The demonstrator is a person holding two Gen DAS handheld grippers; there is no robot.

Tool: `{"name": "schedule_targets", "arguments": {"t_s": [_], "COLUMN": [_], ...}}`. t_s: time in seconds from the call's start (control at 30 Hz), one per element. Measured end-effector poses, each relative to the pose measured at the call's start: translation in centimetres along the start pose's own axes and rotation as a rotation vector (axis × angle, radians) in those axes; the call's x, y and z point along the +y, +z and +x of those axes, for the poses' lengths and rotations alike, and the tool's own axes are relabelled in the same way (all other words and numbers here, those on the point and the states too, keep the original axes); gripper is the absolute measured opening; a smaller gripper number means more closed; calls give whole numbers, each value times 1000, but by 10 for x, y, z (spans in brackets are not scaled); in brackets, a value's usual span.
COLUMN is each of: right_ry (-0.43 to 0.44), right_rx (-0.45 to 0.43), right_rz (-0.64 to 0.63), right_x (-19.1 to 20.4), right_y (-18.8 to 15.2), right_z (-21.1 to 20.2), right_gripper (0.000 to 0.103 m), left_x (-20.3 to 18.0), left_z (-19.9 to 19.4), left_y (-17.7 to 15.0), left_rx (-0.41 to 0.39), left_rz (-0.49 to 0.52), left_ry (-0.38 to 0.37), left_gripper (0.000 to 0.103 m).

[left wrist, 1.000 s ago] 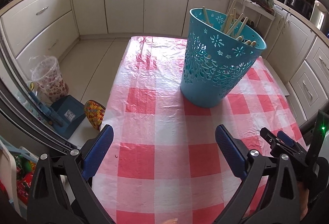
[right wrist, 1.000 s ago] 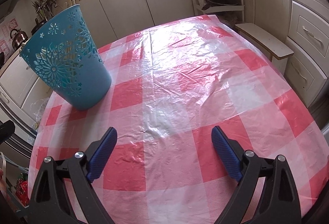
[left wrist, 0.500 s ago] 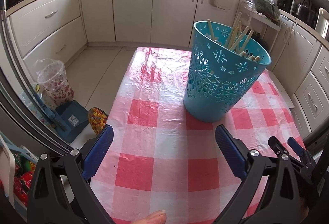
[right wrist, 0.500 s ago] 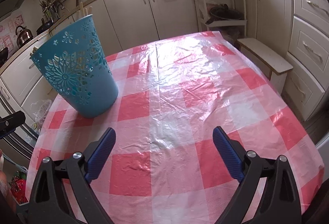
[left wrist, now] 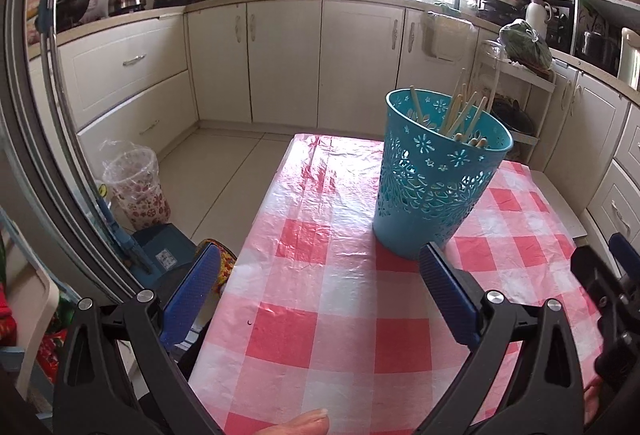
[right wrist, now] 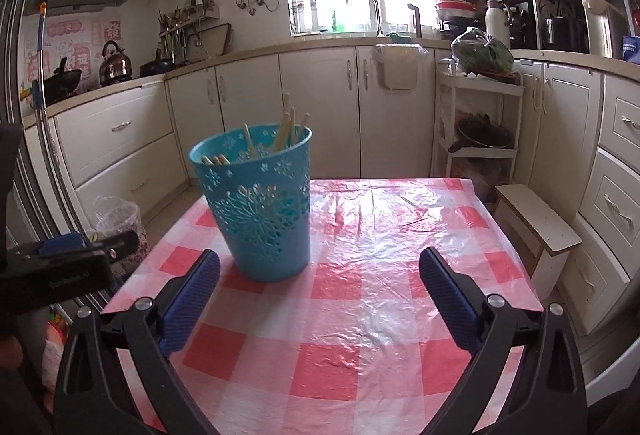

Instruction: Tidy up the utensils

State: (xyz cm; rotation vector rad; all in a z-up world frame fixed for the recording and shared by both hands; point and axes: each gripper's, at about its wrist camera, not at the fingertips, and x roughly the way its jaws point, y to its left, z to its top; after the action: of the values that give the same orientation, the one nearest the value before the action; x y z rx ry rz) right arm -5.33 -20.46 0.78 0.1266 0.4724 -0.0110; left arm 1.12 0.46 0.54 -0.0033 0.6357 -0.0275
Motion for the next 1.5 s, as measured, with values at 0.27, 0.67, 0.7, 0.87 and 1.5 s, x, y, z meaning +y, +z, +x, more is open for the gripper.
{"name": "schedule_targets", "arguments": {"t_s": [0.27, 0.67, 0.7, 0.87, 1.5], "right_ry": [30, 41, 41, 42, 51], "right_rx": [-7, -50, -53, -78, -162], "right_rz": [29, -26, -29, -37, -46], "right_x": [5, 23, 24, 30, 46], "right_y": [18, 30, 30, 29, 33], "right_z": [-53, -128, -134, -164, -224], "right_gripper": [95, 95, 95, 95, 96], "left_x": [-13, -12, -10, -5, 11], "left_z": [-57, -146, -152, -191, -285], "left_y": [6, 16, 16, 16, 19], "left_rx": [-22, -8, -9, -45, -144], "left_rz": [34, 69, 67, 78, 58], "left_ry": [11, 5, 2, 7, -2], "left_gripper": [95, 95, 95, 95, 95]}}
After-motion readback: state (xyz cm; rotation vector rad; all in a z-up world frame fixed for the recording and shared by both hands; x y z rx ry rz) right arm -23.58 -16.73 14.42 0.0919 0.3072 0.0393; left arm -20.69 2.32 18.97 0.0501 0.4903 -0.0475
